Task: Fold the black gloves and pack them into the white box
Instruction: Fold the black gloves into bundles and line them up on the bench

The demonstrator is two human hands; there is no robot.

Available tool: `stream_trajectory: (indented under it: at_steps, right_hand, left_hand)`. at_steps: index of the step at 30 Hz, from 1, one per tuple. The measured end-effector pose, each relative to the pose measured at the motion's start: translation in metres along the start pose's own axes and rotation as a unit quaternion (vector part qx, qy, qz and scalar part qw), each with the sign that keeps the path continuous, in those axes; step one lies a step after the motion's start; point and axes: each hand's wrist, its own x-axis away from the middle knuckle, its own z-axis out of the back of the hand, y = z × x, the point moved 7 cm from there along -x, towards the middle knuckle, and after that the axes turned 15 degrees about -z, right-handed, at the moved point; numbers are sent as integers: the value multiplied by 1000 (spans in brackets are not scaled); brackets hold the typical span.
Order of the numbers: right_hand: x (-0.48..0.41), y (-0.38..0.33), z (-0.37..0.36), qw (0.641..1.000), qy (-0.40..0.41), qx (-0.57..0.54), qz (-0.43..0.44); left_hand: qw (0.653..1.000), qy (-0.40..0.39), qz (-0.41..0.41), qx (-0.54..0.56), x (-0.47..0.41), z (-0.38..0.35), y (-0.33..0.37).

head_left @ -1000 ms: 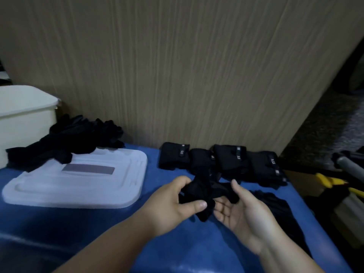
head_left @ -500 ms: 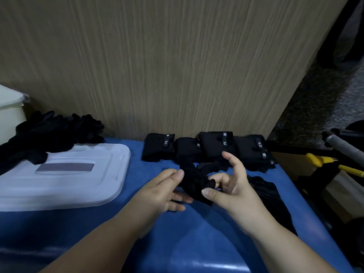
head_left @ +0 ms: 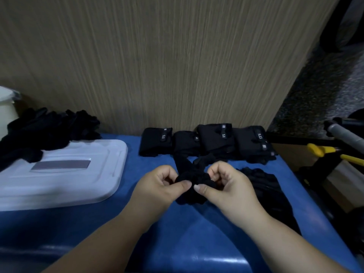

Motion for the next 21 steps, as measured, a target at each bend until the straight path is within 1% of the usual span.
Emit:
stream_trajectory:
  at_steps: [5, 8, 10, 14, 16, 18, 19, 21]
  right_hand:
    - [5, -8, -2, 992, 52, 111, 43]
    - [5, -12, -1, 984, 82, 155, 41]
    - [6, -11, -2, 981, 84, 172, 32]
    - [6, -5, -13, 988, 41, 151, -5]
    - [6, -6, -17, 992, 29, 118, -21]
    - [7, -7, -19, 997, 5, 47, -56]
    - [7, -6, -20, 997, -9, 20, -71]
    - [9, -9, -22, 997, -31, 27, -70]
  left_hand:
    - [991, 37, -69, -106, 2, 5, 9]
    - [980, 49, -111, -159, 6, 8, 13]
    - [977, 42, -120, -173, 9, 7, 13]
    - [981, 23, -122, -152, 11, 5, 15]
    - [986, -17, -126, -105, 11, -1, 19]
    - [991, -55, -106, -52, 14, -7, 19]
    - [993, -65, -99, -31, 14, -8, 17]
    - [994, -58, -94, -13, 13, -5, 14]
